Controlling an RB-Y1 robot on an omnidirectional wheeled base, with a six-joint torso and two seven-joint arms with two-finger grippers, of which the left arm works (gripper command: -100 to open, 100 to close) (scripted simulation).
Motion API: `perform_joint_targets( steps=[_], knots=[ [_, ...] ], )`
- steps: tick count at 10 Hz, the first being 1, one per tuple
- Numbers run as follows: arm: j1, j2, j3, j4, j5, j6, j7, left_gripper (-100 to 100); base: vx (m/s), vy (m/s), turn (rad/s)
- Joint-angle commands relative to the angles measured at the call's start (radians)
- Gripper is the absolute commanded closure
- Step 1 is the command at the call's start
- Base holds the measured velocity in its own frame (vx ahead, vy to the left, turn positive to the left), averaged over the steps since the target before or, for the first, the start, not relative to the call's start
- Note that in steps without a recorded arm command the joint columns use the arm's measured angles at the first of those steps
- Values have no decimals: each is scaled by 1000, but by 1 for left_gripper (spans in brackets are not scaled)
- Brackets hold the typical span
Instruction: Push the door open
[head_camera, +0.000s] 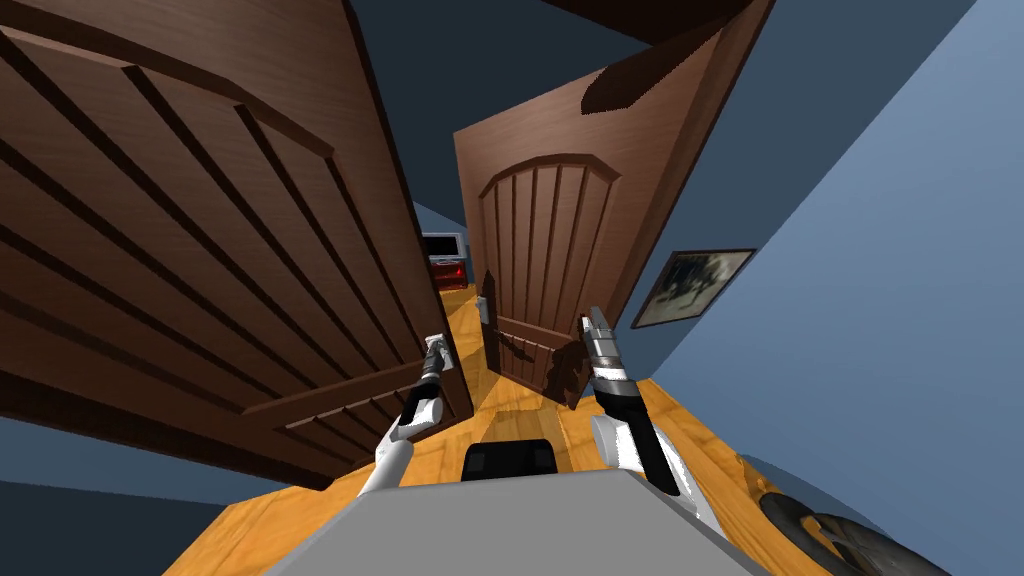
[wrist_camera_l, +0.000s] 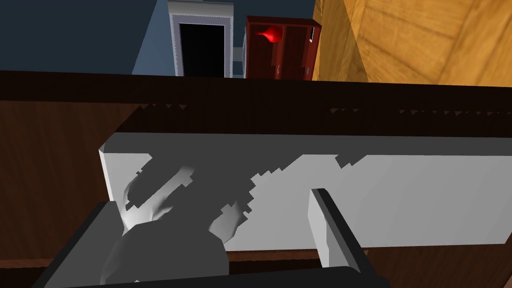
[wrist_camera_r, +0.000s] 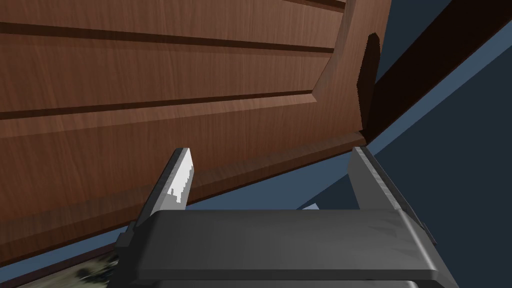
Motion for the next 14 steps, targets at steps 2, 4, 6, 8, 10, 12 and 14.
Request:
perform_joint_targets(
  steps=[2, 4, 6, 8, 10, 12, 14],
  knots=[
    [47, -1, 6, 3, 44, 17, -4, 100, 31, -5, -136],
    [61, 5, 12, 11, 66, 9, -3, 100, 51, -6, -167],
    [61, 5, 12, 11, 66, 9, -3, 100, 8, 1, 18],
    [76, 13, 18, 19, 90, 1, -2, 100, 12, -6, -76],
    [91, 20, 24, 27, 114, -8, -1, 100, 43, 0, -146],
    [91, 20, 24, 27, 114, -8, -1, 100, 5, 1, 18],
    [91, 20, 24, 27, 114, -8, -1, 100, 3, 1, -9]
  ],
)
